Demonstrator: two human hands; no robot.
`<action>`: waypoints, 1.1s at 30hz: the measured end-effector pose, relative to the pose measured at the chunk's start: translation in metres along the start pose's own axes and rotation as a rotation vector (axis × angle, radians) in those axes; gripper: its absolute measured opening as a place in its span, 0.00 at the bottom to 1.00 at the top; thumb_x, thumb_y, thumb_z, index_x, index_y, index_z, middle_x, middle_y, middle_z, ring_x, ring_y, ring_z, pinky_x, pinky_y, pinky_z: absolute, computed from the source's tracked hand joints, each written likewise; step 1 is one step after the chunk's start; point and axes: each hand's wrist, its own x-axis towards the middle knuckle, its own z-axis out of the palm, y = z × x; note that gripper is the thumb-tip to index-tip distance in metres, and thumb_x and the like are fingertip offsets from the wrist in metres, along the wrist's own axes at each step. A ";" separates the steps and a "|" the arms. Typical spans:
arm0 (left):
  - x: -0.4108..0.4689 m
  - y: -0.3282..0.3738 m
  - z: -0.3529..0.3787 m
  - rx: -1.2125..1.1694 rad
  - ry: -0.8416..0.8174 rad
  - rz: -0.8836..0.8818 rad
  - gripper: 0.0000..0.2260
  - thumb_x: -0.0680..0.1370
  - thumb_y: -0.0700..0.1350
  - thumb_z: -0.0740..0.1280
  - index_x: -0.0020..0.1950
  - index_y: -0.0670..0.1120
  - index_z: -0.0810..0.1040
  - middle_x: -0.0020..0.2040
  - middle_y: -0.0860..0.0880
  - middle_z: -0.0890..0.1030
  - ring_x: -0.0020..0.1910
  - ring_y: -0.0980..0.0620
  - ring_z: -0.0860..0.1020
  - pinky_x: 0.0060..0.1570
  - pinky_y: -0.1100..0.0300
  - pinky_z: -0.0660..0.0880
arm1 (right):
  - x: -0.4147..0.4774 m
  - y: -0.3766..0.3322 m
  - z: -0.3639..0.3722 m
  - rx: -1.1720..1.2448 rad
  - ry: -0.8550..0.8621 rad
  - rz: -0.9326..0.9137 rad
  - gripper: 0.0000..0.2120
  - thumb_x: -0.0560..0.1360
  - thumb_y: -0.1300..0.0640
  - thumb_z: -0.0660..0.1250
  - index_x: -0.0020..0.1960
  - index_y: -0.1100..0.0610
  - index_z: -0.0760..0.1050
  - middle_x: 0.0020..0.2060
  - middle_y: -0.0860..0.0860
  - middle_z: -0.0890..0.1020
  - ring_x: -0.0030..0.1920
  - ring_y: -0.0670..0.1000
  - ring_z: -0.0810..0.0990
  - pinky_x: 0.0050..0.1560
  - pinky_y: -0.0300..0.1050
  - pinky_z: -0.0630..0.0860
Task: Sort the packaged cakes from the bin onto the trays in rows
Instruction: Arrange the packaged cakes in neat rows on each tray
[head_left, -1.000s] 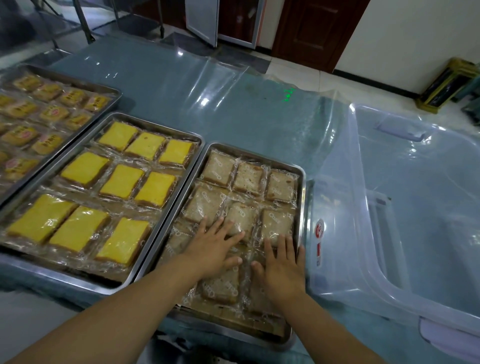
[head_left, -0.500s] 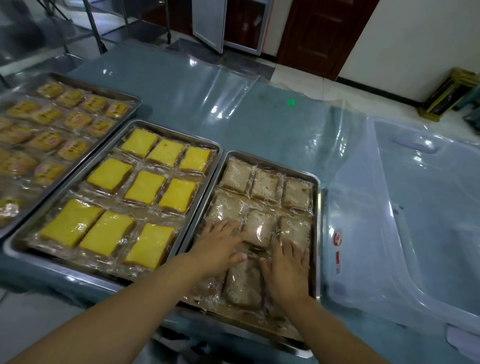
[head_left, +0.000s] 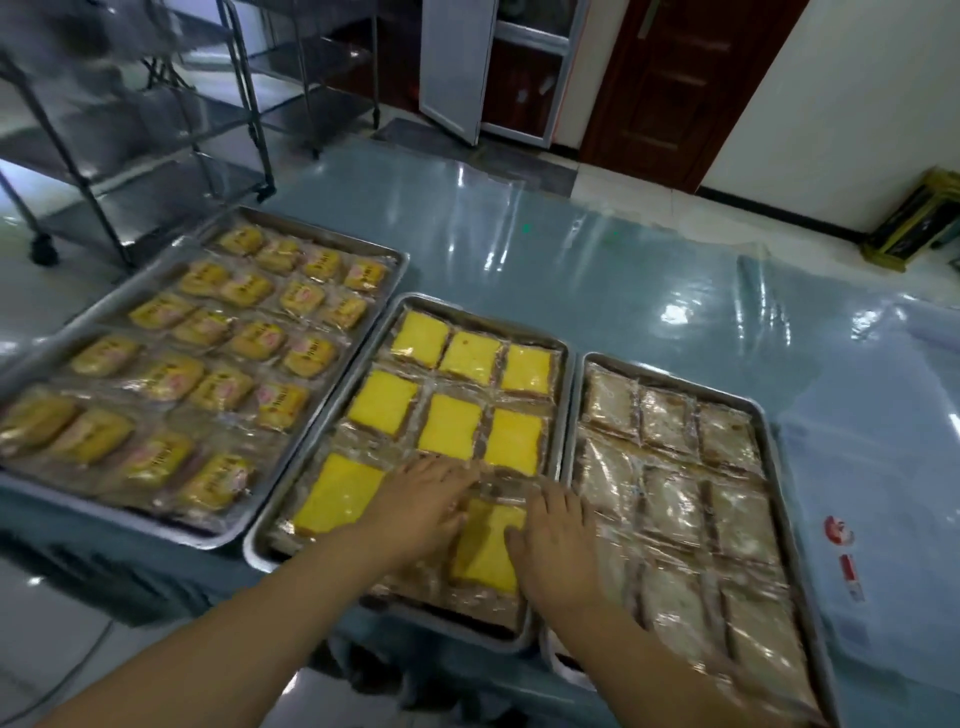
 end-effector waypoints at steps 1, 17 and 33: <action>-0.010 -0.016 -0.003 -0.007 0.002 -0.011 0.26 0.78 0.53 0.61 0.74 0.57 0.57 0.74 0.53 0.62 0.72 0.52 0.58 0.68 0.54 0.54 | 0.002 -0.018 0.004 -0.011 -0.022 -0.010 0.23 0.76 0.48 0.60 0.68 0.56 0.68 0.66 0.55 0.70 0.66 0.57 0.68 0.69 0.54 0.60; -0.077 -0.086 0.013 0.169 -0.231 0.130 0.24 0.79 0.61 0.51 0.75 0.59 0.54 0.78 0.53 0.47 0.76 0.51 0.42 0.69 0.47 0.33 | -0.023 -0.111 0.027 -0.097 -0.052 0.221 0.22 0.61 0.52 0.78 0.53 0.55 0.81 0.42 0.58 0.82 0.40 0.59 0.80 0.38 0.54 0.77; -0.062 -0.072 -0.002 0.155 -0.131 0.048 0.20 0.78 0.62 0.52 0.69 0.61 0.66 0.73 0.58 0.63 0.74 0.53 0.52 0.67 0.50 0.45 | 0.008 -0.065 0.031 0.090 -0.020 0.114 0.15 0.75 0.53 0.62 0.60 0.53 0.76 0.56 0.53 0.76 0.57 0.55 0.72 0.55 0.49 0.69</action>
